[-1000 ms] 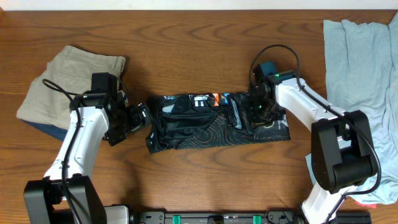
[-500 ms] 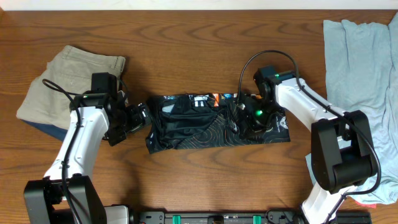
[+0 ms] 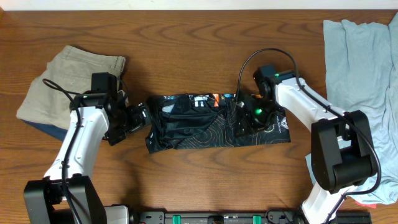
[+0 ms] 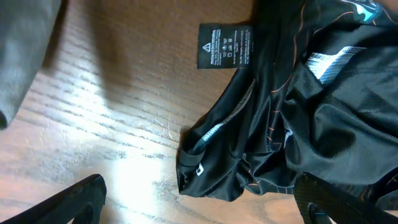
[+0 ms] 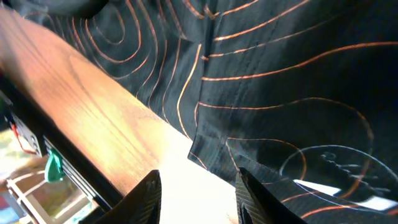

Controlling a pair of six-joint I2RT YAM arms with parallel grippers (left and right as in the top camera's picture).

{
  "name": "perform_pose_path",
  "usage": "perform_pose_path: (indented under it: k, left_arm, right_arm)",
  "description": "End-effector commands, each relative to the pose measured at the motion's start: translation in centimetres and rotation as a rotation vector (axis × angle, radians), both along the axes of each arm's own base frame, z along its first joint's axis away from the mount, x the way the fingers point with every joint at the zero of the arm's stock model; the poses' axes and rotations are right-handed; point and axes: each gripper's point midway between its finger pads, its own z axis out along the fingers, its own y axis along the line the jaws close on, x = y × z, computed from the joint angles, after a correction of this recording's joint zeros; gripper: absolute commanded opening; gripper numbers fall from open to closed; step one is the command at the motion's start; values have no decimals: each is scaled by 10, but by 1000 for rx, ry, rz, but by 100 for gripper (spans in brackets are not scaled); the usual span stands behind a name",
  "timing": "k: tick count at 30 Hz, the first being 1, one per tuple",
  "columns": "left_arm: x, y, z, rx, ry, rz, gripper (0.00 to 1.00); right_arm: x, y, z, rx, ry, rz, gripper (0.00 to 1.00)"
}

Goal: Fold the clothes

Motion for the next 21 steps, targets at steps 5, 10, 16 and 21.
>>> perform_pose_path:
  k: [5,10,16,21]
  left_arm:
    - [-1,-9,-3,-35,-25,-106,98]
    - [3,-23,-14,-118,-23,-183,98]
    - [8,-44,-34,-262,11,-210,98]
    - [9,-59,-56,-286,44,-249,98]
  right_arm:
    - [45,-46,24,-265,-125,-268,36]
    - [54,-65,49,-309,-218,-336,41]
    - [52,-69,59,-304,-233,-351,43]
    - [51,-70,59,-306,-227,-353,43]
